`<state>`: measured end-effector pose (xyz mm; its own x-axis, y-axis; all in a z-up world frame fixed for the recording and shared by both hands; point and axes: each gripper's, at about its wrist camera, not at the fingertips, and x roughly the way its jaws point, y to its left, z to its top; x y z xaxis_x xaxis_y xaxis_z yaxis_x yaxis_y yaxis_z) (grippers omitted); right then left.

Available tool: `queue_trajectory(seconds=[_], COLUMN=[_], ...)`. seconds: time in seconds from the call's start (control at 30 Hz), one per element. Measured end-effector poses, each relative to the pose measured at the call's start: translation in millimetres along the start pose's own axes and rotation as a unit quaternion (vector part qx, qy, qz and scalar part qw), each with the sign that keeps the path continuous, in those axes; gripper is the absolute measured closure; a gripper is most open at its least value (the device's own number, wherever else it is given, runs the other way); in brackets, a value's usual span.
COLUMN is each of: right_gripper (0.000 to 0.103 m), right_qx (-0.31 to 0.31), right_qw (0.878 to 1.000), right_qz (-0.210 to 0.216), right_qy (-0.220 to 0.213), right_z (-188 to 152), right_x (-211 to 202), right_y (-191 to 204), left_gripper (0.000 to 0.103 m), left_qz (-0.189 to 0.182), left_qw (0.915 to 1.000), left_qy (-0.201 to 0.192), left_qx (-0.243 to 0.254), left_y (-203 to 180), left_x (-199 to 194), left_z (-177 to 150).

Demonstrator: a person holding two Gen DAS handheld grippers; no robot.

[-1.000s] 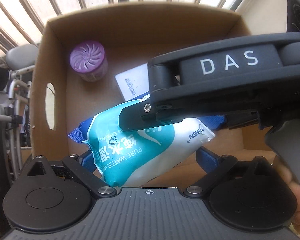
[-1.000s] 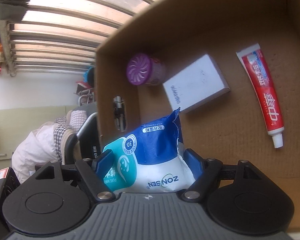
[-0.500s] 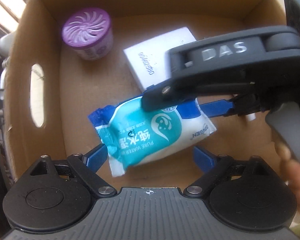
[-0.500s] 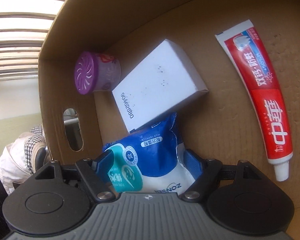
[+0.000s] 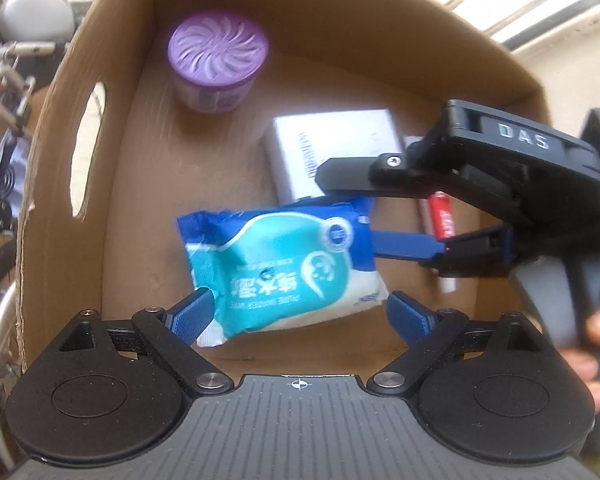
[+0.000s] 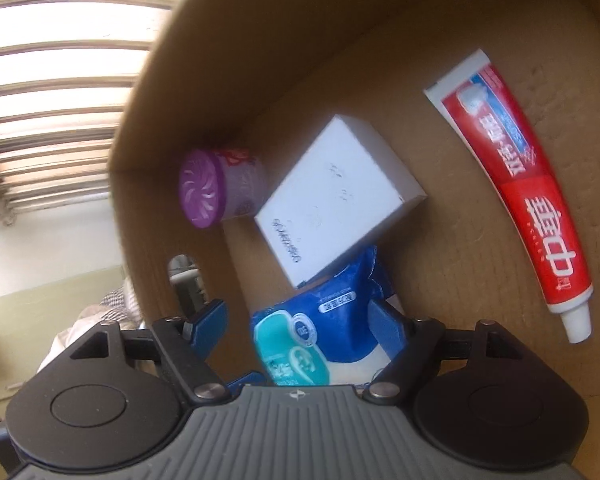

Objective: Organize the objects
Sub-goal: 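Lower the wipes pack into the tray and open the right gripper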

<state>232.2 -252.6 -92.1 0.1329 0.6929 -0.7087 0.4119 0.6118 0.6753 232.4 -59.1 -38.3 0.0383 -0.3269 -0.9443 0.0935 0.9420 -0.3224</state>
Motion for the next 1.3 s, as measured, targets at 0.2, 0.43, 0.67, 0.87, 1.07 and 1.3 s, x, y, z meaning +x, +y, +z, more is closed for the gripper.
queue_trajectory(seconds=[0.2,0.43,0.67,0.87,1.07,1.3], right_gripper=[0.02,0.021,0.018,0.018,0.018,0.018], right_qx=[0.029,0.061,0.061,0.059,0.059,0.063], right_qw=[0.999,0.998,0.998,0.998,0.998,0.997], right_qz=[0.014,0.023,0.025,0.019,0.015,0.015], right_qy=[0.016,0.014,0.018,0.022,0.027,0.029], right_z=[-7.5,-10.9,-9.5,-8.4,-7.9,-8.1], right_x=[7.7,8.4,14.5,15.0,17.0,14.0], right_y=[-6.6,-14.6,-13.3,-12.8,-13.4,-16.7], left_gripper=[0.009,0.009,0.005,0.005,0.005,0.005], left_qz=[0.008,0.015,0.023,0.036,0.04,0.042], left_qw=[0.9998,0.9997,0.9993,0.9982,0.9974,0.9968], left_qy=[0.016,0.005,0.015,0.016,0.028,0.034], left_qx=[0.007,0.018,0.025,0.044,0.053,0.059], left_y=[4.6,2.0,-5.8,-20.0,-26.9,-32.6], left_x=[5.6,1.9,13.0,13.0,15.2,17.1], left_z=[-2.8,-2.0,2.9,-0.4,-6.7,-9.6])
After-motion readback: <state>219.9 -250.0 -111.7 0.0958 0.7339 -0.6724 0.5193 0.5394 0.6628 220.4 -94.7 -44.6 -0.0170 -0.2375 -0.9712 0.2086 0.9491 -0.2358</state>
